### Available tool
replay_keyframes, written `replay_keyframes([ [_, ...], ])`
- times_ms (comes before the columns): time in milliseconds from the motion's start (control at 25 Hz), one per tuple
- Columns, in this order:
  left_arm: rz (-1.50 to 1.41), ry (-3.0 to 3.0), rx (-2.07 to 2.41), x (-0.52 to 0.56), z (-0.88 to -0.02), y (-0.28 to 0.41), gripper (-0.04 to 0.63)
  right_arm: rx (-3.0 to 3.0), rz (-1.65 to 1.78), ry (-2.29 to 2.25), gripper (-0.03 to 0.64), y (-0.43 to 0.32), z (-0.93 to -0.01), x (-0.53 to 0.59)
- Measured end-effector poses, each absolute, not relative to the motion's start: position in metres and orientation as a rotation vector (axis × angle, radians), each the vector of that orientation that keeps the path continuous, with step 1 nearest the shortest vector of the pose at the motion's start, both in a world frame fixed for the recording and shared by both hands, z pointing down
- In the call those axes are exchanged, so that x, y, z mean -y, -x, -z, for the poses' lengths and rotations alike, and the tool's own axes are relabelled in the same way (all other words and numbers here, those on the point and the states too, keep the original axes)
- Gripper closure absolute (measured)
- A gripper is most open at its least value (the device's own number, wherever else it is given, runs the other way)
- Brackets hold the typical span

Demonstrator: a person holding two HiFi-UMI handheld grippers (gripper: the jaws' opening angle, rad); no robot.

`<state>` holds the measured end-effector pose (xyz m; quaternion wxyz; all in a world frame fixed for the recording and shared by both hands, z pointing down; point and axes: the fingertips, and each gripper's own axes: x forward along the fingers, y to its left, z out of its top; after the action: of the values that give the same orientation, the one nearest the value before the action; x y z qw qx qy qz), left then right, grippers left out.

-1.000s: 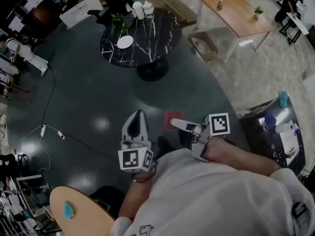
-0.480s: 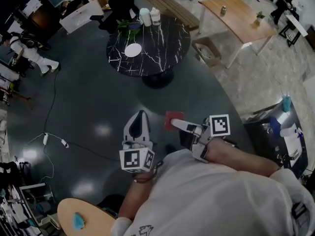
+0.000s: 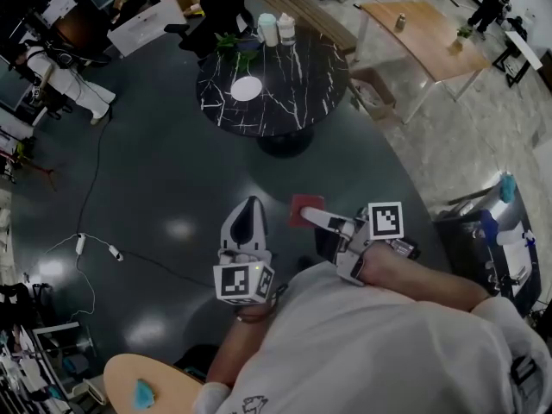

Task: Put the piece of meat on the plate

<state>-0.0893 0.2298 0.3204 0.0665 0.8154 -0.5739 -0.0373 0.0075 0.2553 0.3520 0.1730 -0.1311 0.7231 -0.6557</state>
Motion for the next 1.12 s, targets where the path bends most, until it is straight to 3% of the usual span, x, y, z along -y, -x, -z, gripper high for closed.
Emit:
replay_keyframes([
  [680, 0.103, -2.358, 1.811, -0.157, -0.334, 0.115, 0.589, -2.100, 1.955, 0.239, 0.526, 0.029, -0.359, -0.169],
  [1120, 0.105, -2.268, 1.888, -0.061, -0.341, 0.099, 0.589, -2.111, 2.028, 0.166, 0.526, 0.012, -0.364, -0.069],
])
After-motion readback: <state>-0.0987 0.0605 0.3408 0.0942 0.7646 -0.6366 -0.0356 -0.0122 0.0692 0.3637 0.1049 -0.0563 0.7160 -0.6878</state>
